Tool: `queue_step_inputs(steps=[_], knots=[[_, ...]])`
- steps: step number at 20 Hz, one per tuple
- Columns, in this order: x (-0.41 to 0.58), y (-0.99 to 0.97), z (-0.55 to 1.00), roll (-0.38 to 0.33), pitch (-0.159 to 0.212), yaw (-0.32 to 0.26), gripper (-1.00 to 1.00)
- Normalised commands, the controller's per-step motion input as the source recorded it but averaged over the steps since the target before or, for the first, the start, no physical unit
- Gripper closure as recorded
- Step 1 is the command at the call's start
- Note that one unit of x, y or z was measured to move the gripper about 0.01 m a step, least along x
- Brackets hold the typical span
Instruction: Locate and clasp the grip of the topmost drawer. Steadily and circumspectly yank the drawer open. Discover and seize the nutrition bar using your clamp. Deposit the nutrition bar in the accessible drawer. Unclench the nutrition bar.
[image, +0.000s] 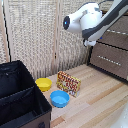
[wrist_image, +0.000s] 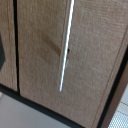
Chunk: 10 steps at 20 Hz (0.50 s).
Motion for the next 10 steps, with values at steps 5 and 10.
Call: queue_step_inputs(steps=[5, 10], knots=[[-0.297, -0.47, -0.09, -0.212, -0.065, 0.069, -1.0], [-0.296, -0.65, 0.01, -0.219, -0.079, 0.074, -1.0]])
